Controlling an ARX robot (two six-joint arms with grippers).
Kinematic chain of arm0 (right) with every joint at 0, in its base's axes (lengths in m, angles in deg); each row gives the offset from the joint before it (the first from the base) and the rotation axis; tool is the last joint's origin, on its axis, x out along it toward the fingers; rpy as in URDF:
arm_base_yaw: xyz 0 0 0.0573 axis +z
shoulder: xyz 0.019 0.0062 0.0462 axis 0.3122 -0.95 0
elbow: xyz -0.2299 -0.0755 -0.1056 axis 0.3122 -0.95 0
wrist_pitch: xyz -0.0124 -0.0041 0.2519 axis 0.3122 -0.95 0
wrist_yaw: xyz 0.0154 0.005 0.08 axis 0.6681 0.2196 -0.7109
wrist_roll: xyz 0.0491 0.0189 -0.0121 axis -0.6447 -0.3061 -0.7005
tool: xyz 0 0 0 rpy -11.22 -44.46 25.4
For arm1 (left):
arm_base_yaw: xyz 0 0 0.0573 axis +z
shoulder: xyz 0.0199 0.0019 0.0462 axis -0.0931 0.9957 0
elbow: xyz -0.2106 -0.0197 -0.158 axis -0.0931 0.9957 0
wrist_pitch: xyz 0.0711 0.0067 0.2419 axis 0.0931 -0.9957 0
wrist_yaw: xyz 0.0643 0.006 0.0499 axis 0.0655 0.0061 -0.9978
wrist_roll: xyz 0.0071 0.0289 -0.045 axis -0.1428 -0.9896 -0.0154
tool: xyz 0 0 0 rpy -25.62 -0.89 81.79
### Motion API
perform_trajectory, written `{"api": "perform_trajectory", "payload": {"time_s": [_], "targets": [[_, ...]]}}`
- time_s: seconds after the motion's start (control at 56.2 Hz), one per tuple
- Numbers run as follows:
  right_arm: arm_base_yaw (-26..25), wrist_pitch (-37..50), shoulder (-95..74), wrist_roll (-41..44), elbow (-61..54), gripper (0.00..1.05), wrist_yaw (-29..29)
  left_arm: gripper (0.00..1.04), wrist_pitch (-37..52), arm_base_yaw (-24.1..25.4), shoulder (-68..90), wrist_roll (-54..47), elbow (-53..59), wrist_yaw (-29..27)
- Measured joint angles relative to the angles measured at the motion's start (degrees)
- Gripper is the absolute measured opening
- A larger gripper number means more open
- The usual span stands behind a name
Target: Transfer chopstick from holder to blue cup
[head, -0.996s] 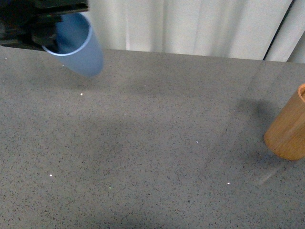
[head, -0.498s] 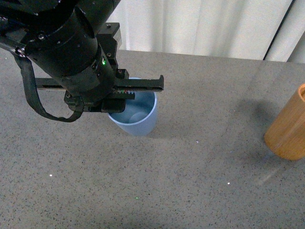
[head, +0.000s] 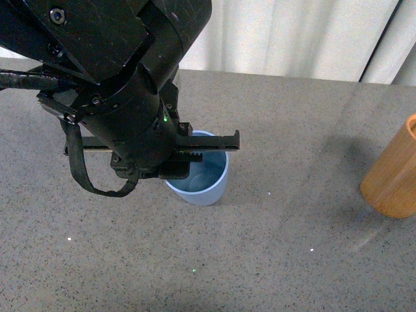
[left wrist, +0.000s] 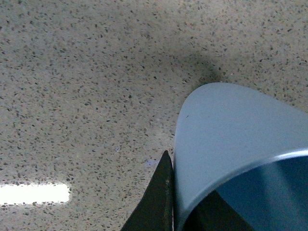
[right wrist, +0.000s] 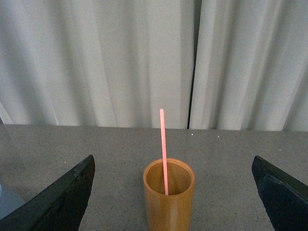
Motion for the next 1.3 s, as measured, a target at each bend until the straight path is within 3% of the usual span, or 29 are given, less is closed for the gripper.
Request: {"api": "perform_trajectory", "payload": {"time_s": [0.338,0.498,0.925,1.139,1.299], "targets": [[0.0,0.0,0.0,0.0,0.0,0.95,0.0,0.04,0.3,-1.2,0.5,1.1,-0.2,0.4],[0.0,0.0,0.0,0.0,0.0,0.95,0.0,0.38,0.4,-1.1,1.5,1.4,-0.5,0.5],[0.0,0.0,0.0,0.0,0.0,0.95,0.0,0.98,0.0,0.4,-2.0,1.6,-1.5,0.5],[0.0,0.0,0.0,0.0,0.0,0.95,0.0,0.98,0.7,2.6,-7.0,0.2,-1.3,-0.9],[0.0,0.0,0.0,0.0,0.0,0.95,0.0,0.98,15.8,5.9,-17.8,-7.7,7.5,-8.4]]}}
